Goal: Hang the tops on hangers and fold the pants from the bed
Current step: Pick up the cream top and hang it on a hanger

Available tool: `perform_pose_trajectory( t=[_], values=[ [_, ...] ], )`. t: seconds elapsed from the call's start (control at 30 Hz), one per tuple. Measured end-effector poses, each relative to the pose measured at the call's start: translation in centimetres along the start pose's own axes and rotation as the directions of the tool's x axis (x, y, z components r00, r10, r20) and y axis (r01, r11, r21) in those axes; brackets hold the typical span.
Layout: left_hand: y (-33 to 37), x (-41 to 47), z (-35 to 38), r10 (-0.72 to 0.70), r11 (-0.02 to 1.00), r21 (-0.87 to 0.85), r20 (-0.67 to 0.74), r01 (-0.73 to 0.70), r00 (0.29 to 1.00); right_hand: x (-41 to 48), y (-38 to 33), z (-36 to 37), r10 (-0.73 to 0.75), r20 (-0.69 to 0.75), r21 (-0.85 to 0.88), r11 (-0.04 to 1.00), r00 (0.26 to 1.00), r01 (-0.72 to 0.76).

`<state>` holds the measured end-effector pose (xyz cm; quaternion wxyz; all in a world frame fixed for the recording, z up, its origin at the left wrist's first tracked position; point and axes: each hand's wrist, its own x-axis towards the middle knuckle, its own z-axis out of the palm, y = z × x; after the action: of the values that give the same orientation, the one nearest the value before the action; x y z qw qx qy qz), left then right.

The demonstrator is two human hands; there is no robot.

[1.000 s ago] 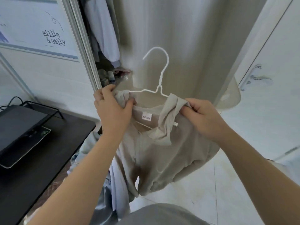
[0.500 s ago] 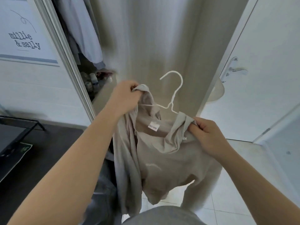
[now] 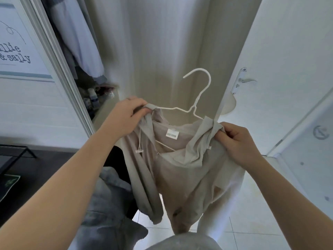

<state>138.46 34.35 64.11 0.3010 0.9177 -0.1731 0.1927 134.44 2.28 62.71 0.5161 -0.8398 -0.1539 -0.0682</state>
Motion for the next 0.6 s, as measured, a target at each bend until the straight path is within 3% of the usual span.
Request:
perform_pose_trajectory(
  t=[0.17,0.4,0.6],
  values=[
    [-1.6,0.9,-1.7,-0.019,0.997,-0.075,-0.202,0.004,0.979,0.5,1.4,-3.4,0.081,-0.032,-0.133,0.987,0.996,-0.085],
    [-0.4,2.9,-1.9,-0.007,0.995,-0.095,-0.145,-0.007,0.989,2.4,-0.7,-3.4,0.063,0.030,-0.211,0.976,0.998,-0.056],
    [0.9,5.6,-2.6,-0.184,0.983,-0.031,-0.157,0.182,0.970,4.9,-3.5,-2.9,0.079,-0.097,0.024,0.997,0.992,-0.077]
  ],
)
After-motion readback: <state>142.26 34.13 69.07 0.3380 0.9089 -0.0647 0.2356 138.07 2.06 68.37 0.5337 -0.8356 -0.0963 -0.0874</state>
